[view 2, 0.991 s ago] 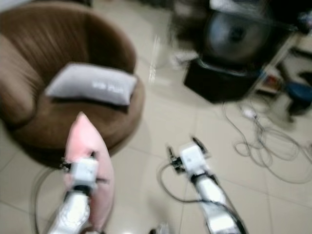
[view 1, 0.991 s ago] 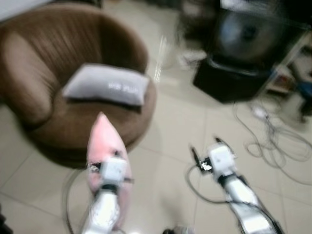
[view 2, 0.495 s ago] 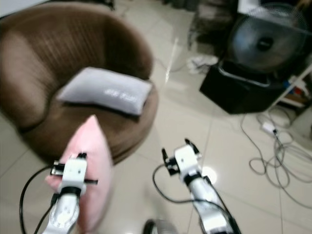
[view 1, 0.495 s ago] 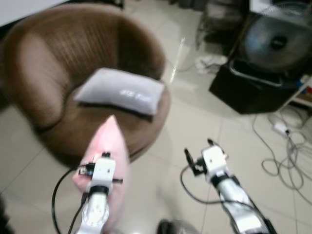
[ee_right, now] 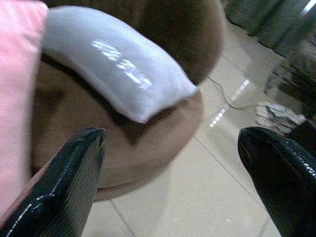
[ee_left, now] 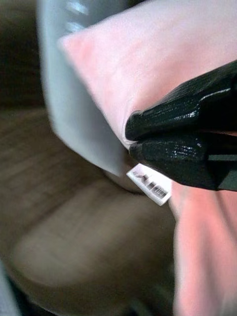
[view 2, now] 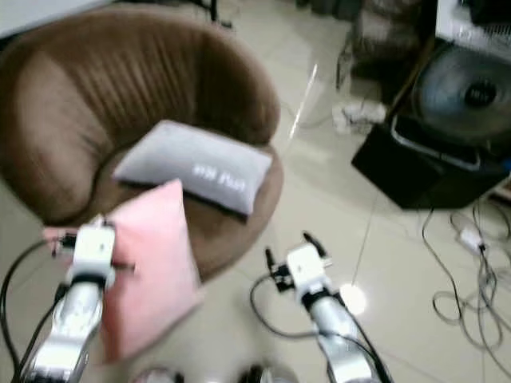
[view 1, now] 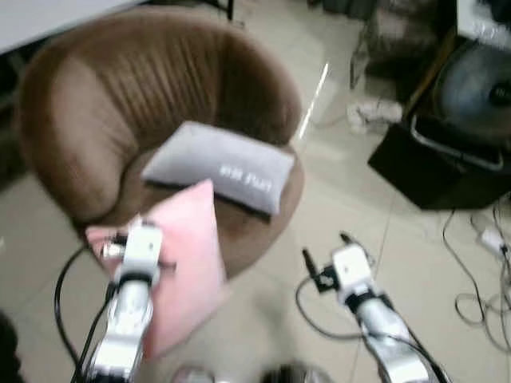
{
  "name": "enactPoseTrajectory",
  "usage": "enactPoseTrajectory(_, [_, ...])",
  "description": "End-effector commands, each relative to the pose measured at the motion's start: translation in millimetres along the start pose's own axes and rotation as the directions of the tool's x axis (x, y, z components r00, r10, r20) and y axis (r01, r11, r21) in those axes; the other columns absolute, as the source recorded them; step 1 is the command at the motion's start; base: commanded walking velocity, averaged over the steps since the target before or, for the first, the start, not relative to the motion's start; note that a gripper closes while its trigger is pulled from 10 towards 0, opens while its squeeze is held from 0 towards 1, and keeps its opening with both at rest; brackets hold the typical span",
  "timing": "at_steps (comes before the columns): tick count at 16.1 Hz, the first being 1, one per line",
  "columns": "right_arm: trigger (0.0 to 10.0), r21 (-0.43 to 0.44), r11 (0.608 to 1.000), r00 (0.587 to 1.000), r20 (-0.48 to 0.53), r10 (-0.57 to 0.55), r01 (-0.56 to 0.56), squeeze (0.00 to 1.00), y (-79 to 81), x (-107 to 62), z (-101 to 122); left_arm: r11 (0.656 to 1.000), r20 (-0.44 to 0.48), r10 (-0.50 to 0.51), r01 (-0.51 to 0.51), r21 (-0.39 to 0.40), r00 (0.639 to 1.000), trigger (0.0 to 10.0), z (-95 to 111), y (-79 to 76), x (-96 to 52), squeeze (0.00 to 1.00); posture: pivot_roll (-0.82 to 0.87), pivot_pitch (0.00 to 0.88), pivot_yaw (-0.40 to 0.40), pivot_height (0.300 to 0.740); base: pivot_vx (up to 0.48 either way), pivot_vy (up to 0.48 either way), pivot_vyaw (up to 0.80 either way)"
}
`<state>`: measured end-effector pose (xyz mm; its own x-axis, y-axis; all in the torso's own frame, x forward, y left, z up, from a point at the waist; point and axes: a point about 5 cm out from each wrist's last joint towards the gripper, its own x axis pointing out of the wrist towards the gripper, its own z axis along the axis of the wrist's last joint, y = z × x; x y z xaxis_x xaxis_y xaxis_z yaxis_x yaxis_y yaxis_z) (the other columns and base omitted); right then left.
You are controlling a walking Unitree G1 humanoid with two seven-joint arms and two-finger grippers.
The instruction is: Move the pillow to the sofa from floor
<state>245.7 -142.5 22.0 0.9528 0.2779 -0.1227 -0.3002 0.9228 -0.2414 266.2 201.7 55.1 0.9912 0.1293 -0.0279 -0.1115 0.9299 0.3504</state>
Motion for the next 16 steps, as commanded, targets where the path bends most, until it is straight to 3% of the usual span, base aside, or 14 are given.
enactPoseTrajectory(1, [10.0,-0.01,1.0,0.999,-0.016,-0.03,0.03,0.04,-8.4,-4.5,-4,0.999,0.056,-0.035,0.036,-0.017,0.998,0.0,17,-9.7,6.2,0.0,0.13,0.133,-0.1,0.74,0.48,0.0,0.0])
enactPoseTrajectory(3, [10.0,-0.007,1.0,0.999,-0.017,-0.027,0.027,0.04,-6.8,-4.4,-4,0.998,0.113,-0.063,0.062,0.011,0.992,0.0,32,-5.6,14.1,0.0,0.13,0.131,-0.091,0.74,0.48,0.0,0.0])
enactPoseTrajectory(5, [10.0,-0.001,1.0,1.0,-0.011,-0.029,0.029,0.04,-5.1,-3.9,-2,0.998,0.174,-0.047,0.053,-0.03,0.984,0.0,61,2.9,29.5,0.0,0.13,0.127,-0.085,0.74,0.0,0.0,0.0])
enactPoseTrajectory(8, [10.0,0.008,0.999,0.999,0.006,-0.038,0.038,0.04,-4.0,-4.8,5,0.996,0.254,-0.036,0.054,-0.066,0.967,0.0,85,13.1,39.4,0.0,0.13,0.122,-0.067,0.74,0.0,0.0,0.0])
enactPoseTrajectory(10, [10.0,0.008,0.999,0.999,0.024,-0.041,0.041,0.05,-1.6,-7.3,14,0.995,0.244,-0.019,0.042,-0.09,0.97,0.0,93,27.1,50.7,0.0,0.12,0.125,-0.058,0.74,0.0,0.0,0.0])
enactPoseTrajectory(12, [10.0,0.013,0.999,0.999,0.026,-0.044,0.043,0.05,0.9,-8.6,19,0.997,0.23,-0.017,0.035,-0.073,0.973,0.0,98,34.8,57.8,0.0,0.12,0.127,-0.049,0.74,0.0,0.0,0.0])
enactPoseTrajectory(14, [10.0,0.021,0.998,0.998,0.025,-0.056,0.055,0.05,4.2,-10.8,26,0.999,0.242,-0.027,0.036,-0.031,0.97,0.0,116,54.0,77.2,0.0,0.12,0.125,-0.034,0.74,0.0,0.0,0.0])
enactPoseTrajectory(16, [10.0,0.025,0.998,0.998,0.025,-0.059,0.058,0.06,5.9,-11.8,31,0.999,0.235,-0.03,0.035,-0.015,0.971,0.0,120,60.3,83.5,0.0,0.12,0.123,-0.023,0.74,0.0,0.0,0.0])
